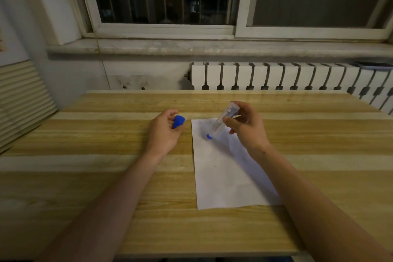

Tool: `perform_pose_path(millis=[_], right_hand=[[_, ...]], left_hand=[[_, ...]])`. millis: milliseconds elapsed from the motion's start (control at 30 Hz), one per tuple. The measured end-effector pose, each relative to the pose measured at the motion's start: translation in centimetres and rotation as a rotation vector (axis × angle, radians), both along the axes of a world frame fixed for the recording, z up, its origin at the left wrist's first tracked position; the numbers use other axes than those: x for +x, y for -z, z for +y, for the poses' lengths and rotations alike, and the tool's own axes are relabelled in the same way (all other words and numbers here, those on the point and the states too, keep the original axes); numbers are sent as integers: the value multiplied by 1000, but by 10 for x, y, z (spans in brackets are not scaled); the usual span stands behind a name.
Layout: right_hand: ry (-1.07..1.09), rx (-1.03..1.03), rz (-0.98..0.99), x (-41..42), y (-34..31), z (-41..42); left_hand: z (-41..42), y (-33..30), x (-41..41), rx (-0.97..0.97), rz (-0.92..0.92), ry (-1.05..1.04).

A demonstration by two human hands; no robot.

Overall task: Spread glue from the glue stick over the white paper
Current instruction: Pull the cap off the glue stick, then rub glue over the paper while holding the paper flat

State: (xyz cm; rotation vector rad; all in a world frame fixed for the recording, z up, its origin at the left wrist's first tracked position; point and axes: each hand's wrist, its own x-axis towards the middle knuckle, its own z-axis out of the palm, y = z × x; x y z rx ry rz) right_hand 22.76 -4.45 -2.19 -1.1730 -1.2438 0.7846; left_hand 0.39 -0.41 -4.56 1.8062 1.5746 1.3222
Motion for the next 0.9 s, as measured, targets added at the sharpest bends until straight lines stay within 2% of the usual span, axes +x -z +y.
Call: perform_pose_path(millis=[167, 433, 667, 767, 900], right_hand=[[14, -12, -34, 1, 3, 3], [17, -15, -74, 1, 2, 1], [14, -12, -95, 1, 2, 1], [6, -15, -87, 1, 2, 1], [-39, -12, -42, 0, 2, -1]], left_hand=[[4, 8, -1, -2, 146, 26], [8, 15, -4, -77, 237, -54], [7, 14, -3, -63, 324, -83], [3, 9, 0, -46, 294, -70], [-10, -3, 7, 68, 100, 80]])
